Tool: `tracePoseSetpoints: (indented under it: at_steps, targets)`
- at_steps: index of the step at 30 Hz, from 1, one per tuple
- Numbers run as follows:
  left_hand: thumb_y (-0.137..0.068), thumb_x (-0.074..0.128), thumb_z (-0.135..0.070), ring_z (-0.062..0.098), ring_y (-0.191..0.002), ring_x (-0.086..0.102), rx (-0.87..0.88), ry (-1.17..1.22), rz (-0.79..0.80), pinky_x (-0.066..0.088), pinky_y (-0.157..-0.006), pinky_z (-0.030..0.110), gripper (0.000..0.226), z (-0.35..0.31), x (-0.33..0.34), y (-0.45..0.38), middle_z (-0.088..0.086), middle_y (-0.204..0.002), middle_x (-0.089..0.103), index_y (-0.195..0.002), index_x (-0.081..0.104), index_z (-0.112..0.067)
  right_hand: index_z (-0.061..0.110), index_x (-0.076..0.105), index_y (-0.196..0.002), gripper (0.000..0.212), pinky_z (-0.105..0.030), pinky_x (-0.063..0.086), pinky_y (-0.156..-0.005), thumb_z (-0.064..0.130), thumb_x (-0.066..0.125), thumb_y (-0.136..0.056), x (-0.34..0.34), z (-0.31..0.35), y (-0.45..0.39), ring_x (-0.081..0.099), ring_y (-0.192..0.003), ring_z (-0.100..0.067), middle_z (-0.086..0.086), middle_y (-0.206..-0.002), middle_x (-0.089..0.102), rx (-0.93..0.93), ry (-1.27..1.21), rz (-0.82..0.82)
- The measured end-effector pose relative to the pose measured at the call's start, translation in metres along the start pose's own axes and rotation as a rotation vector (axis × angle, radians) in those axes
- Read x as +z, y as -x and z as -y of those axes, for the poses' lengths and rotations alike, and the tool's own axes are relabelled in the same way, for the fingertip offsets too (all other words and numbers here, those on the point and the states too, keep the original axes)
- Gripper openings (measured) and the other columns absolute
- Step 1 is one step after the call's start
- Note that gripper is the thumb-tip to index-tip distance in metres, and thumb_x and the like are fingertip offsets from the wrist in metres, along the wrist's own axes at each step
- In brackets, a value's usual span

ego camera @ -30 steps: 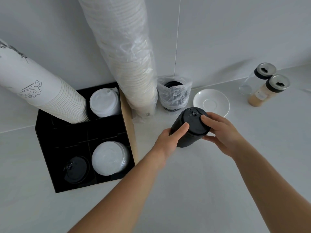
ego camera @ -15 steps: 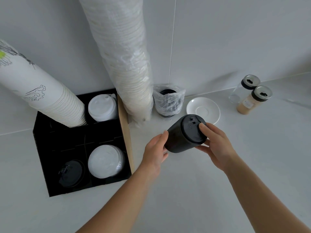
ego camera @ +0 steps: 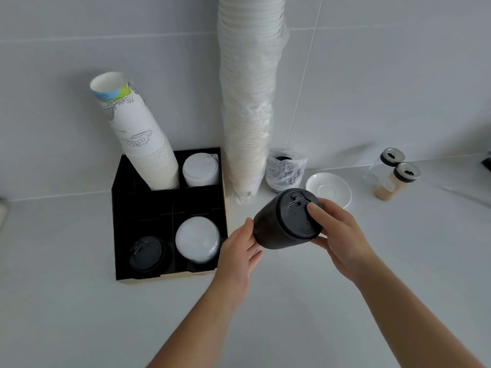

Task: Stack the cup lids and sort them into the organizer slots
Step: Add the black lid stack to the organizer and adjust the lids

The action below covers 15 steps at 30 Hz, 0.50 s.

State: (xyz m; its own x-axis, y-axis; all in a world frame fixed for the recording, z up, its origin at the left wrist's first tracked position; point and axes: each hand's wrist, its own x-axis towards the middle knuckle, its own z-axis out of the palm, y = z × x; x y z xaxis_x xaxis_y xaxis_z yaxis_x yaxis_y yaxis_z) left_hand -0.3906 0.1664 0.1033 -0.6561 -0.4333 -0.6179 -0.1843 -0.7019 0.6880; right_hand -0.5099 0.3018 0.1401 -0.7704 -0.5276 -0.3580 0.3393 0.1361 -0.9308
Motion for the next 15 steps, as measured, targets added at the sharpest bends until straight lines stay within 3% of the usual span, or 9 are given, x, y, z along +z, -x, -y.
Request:
tracePoseSetpoints:
  at_steps: [11,15]
  targets:
    - [-0.097,0.051,-0.036,0.016,-0.107,0.063,0.08,0.178,-0.046,0.041,-0.109,0.038,0.021,-0.021,-0.073,0.054,-0.001,-0.104,0.07,-0.091,0.064,-0.021,0.021,0.07,-0.114,0.022,-0.032,0.052,-0.084,0.022,0.056,-0.097,0.084,0.01,0.033,0.069,-0.1,-0.012,0.002,-0.107,0.076,-0.062,0.058,0.164]
    - [-0.097,0.051,-0.038,0.019,-0.117,0.061,0.095,0.249,-0.059,0.039,-0.112,0.039,0.035,-0.027,-0.106,0.066,0.009,-0.123,0.067,-0.114,0.064,-0.009,0.019,0.07,-0.114,0.022,-0.031,0.053,-0.084,0.023,0.057,-0.097,0.12,0.009,0.04,0.069,-0.098,-0.013,0.0,-0.108,0.076,-0.079,0.095,0.212]
